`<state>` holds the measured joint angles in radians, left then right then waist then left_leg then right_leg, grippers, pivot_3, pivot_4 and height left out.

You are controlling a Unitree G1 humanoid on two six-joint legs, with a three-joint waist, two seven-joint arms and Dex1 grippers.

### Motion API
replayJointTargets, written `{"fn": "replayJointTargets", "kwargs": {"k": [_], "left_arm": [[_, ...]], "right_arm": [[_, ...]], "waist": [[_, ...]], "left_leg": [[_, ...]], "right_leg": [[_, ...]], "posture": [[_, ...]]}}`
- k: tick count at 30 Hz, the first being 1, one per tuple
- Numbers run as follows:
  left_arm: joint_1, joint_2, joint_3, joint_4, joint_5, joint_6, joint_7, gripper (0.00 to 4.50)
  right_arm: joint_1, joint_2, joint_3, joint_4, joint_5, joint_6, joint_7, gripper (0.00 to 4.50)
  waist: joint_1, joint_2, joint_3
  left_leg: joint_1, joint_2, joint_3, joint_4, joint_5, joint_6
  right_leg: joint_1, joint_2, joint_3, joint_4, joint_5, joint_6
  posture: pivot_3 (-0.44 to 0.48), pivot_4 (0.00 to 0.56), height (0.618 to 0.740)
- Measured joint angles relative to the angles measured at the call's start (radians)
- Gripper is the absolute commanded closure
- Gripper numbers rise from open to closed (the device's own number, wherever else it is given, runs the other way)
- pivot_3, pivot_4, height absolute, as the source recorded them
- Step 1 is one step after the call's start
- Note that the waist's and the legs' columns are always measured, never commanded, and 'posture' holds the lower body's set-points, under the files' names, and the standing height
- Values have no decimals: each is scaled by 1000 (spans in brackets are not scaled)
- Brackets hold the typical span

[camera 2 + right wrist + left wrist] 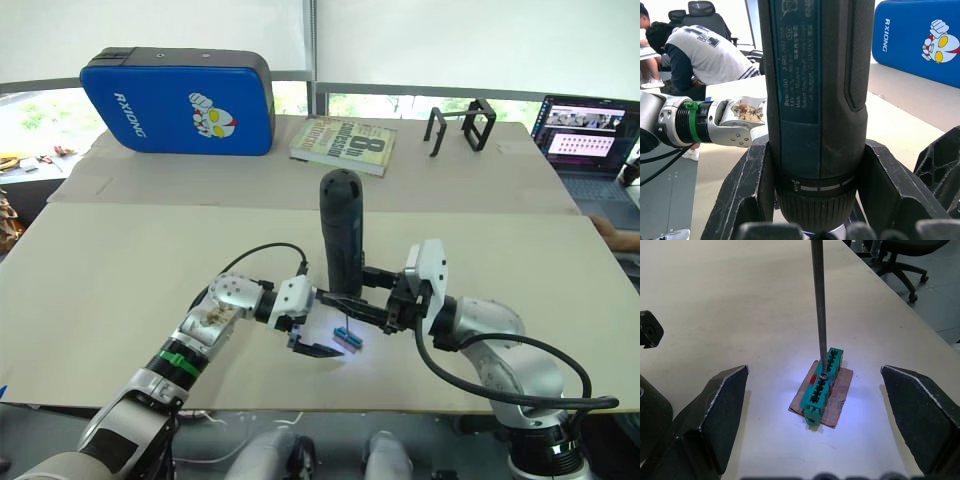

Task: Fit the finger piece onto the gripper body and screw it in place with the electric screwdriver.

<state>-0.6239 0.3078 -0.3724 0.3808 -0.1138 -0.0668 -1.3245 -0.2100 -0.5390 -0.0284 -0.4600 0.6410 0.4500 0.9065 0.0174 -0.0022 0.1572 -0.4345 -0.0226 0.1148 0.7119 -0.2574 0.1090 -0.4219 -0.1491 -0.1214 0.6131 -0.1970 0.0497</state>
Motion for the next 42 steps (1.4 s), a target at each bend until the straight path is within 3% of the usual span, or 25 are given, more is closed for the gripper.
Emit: {"fn": "replayJointTargets", "kwargs": {"k": [36,42], "left_arm": [[1,9,1,2,-1,1,11,0],[53,26,32,-56,-14,53,54,0]], "right_arm": [[-14,1,14,16,-7,-1,-1,2579],[-34,-6,7,-23,14,14,-36,2579]], "waist": [[0,0,0],[-4,0,0]], "left_leg": [[0,0,0,0,0,0],[0,0,0,0,0,0]], "right_leg": [[0,0,0,0,0,0],[0,0,0,0,0,0]], "posture": [[0,150,740],[0,150,740]]}}
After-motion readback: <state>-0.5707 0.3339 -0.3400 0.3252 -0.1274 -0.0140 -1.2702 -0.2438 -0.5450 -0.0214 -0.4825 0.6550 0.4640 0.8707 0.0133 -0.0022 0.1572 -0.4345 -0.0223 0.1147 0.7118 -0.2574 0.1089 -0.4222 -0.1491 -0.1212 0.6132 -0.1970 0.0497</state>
